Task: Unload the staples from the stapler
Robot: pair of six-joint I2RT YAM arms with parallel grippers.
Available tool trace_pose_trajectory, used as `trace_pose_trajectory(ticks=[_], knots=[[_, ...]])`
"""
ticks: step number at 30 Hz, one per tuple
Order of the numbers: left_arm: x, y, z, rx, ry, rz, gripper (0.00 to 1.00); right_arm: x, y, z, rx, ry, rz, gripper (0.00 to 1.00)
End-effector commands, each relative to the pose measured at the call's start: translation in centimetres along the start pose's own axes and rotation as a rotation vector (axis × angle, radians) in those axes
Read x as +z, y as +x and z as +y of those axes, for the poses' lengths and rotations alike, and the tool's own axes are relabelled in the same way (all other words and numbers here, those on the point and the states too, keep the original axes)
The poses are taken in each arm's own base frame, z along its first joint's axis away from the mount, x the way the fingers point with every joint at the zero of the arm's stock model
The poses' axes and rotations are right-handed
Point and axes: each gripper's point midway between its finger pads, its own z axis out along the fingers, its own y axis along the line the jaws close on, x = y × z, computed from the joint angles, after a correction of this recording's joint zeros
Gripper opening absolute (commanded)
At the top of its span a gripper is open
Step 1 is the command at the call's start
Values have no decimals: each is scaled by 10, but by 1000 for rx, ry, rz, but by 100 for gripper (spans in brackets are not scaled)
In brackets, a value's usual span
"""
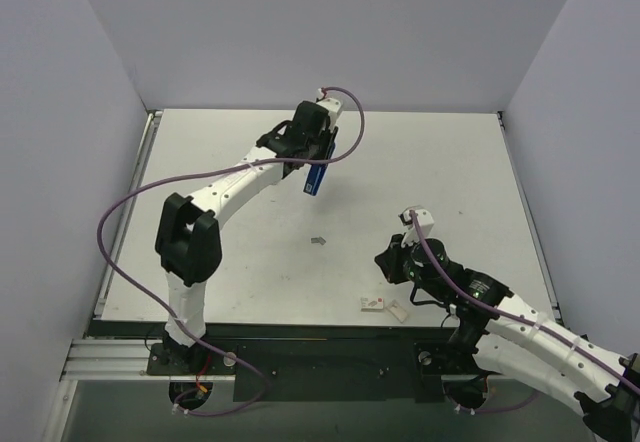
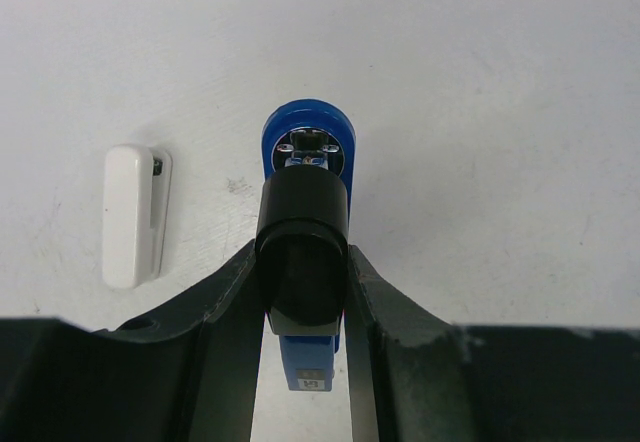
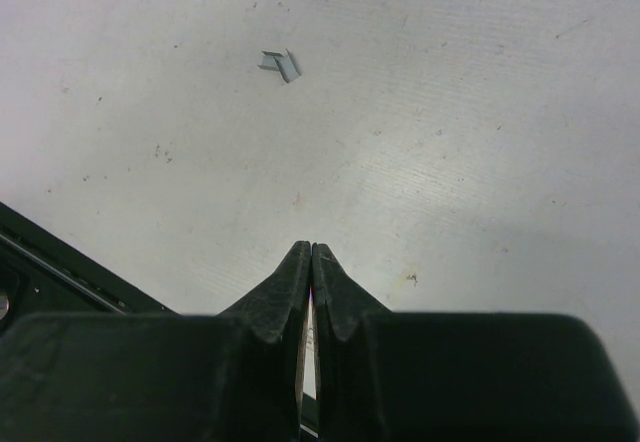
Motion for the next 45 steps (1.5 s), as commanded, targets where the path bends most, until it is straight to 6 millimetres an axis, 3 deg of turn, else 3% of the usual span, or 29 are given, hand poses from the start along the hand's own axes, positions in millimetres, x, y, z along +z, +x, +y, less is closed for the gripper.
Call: trace_pose_trajectory(ticks=[1, 2, 3, 7, 14, 19, 23, 26, 28, 29, 31, 33, 37, 39, 40, 43, 44, 45], knots=[[13, -24, 20, -8, -4, -3, 0, -1, -6, 7, 42, -31, -32, 0], [14, -31, 21, -12, -2, -13, 0, -3, -7, 7, 46, -35, -38, 0], [25, -19, 27, -12, -6, 29, 0, -3, -7, 7, 44, -37, -39, 0], [50, -12, 43, -25, -29, 80, 0, -4, -7, 8, 46, -45, -38, 0], [96, 36, 55, -38, -51, 205, 0, -3, 1, 8, 53, -44, -12, 0], [117, 56, 57, -46, -66, 241, 0, -5, 3, 5, 59, -34, -1, 0], [127, 67, 58, -47, -75, 252, 0, -8, 8, 0, 61, -14, 11, 12], [129, 66, 56, -45, -64, 241, 28, -11, 9, -4, 66, 0, 10, 22], [127, 63, 57, -44, -68, 229, 38, -13, 12, -7, 69, 12, 18, 29], [127, 61, 57, -44, -67, 217, 51, -15, 12, -9, 70, 21, 20, 32], [120, 50, 58, -41, -69, 186, 70, -17, 14, -11, 74, 32, 29, 36], [109, 35, 60, -43, -77, 144, 82, -21, 19, -14, 71, 41, 54, 37], [74, -3, 60, -43, -84, 59, 84, -28, 32, -19, 79, 68, 119, 40], [44, -31, 61, -62, -86, -7, 86, -31, 41, -24, 83, 91, 155, 40], [38, -32, 61, -66, -87, -9, 86, -33, 46, -27, 86, 103, 176, 41], [-11, -63, 53, -89, -66, -92, 87, -38, 62, -35, 94, 142, 239, 42], [-21, -61, 48, -91, -54, -95, 87, -40, 68, -37, 97, 151, 267, 42], [-46, -75, 40, -99, -34, -144, 87, -42, 73, -39, 97, 165, 290, 42]])
